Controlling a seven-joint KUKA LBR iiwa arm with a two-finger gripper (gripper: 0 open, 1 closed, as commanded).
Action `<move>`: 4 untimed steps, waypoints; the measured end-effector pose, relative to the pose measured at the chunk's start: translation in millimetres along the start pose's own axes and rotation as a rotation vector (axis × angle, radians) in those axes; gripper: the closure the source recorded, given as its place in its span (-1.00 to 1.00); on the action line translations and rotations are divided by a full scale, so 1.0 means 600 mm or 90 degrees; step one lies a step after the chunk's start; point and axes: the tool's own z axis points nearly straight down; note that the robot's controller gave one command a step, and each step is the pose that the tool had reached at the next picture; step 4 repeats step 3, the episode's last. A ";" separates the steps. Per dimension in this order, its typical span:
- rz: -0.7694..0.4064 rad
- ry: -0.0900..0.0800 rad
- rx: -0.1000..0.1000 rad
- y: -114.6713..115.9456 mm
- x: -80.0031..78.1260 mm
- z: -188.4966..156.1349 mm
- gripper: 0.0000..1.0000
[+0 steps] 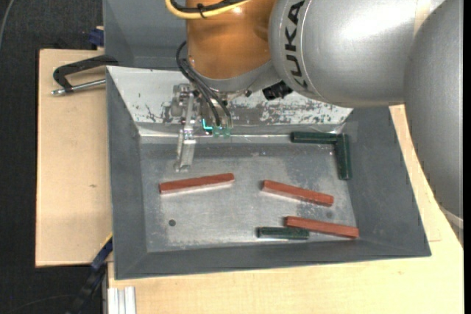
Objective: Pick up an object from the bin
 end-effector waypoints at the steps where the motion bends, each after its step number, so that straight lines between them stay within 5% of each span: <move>1: -0.093 0.001 0.000 -0.024 0.046 0.261 -1.00; 2: -0.093 0.000 0.000 -0.024 0.045 0.259 1.00; 3: -0.142 -0.009 -0.002 -0.007 0.051 -0.008 1.00; 4: -0.142 -0.009 -0.002 -0.007 0.051 -0.008 1.00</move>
Offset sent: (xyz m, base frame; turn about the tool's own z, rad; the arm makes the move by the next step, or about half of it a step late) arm -0.0277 -0.0152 -0.1566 -0.1467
